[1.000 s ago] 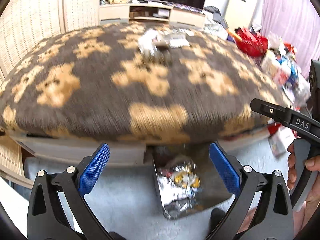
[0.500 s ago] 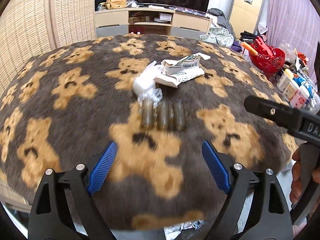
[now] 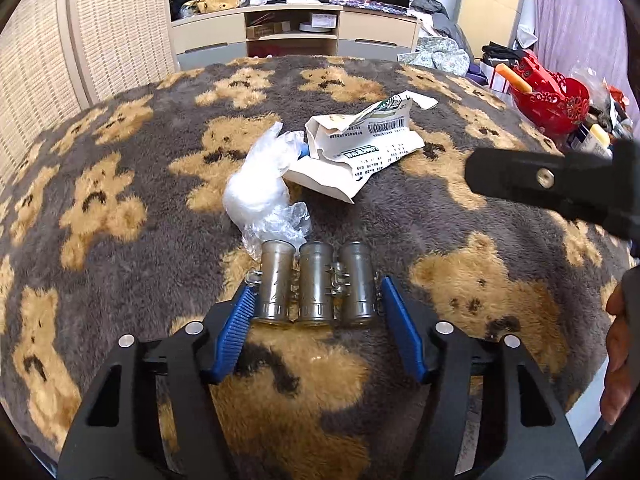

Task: Collect trash
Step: 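Grasp the three joined silver cylinders with the left tool while the right tool grasps a white plastic bag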

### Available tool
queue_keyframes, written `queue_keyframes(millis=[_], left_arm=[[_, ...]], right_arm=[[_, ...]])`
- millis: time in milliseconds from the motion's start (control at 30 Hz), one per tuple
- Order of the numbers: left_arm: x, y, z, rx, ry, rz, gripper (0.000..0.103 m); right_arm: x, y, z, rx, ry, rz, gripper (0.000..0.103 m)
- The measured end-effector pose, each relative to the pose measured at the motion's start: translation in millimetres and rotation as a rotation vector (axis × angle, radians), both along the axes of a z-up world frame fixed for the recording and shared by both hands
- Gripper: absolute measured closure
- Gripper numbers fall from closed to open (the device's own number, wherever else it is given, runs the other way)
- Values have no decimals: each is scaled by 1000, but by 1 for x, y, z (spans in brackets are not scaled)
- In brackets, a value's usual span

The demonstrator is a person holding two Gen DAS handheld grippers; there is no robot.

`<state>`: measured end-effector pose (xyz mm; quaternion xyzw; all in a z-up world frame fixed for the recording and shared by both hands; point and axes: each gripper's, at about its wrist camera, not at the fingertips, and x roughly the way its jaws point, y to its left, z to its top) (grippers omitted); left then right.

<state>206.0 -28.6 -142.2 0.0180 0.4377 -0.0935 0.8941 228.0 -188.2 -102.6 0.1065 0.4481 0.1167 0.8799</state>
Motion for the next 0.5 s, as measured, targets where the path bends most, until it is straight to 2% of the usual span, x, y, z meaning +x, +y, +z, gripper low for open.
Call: queue_keyframes(millis=[167,300,400,500], left_arm=[[-9,13,4,-7,8,-20,43],[-21,44,9,-30,13,28,43],[-29,63,11,-11,12,48,43],[-30,83,11,-11,14,80,43]], right_arm=[[6,13,-2,4,12,10,4],[9,31,-5,21,20,29,4],[10,52,-7,31,20,54,5],[9,75,-7,40,25,96,20]])
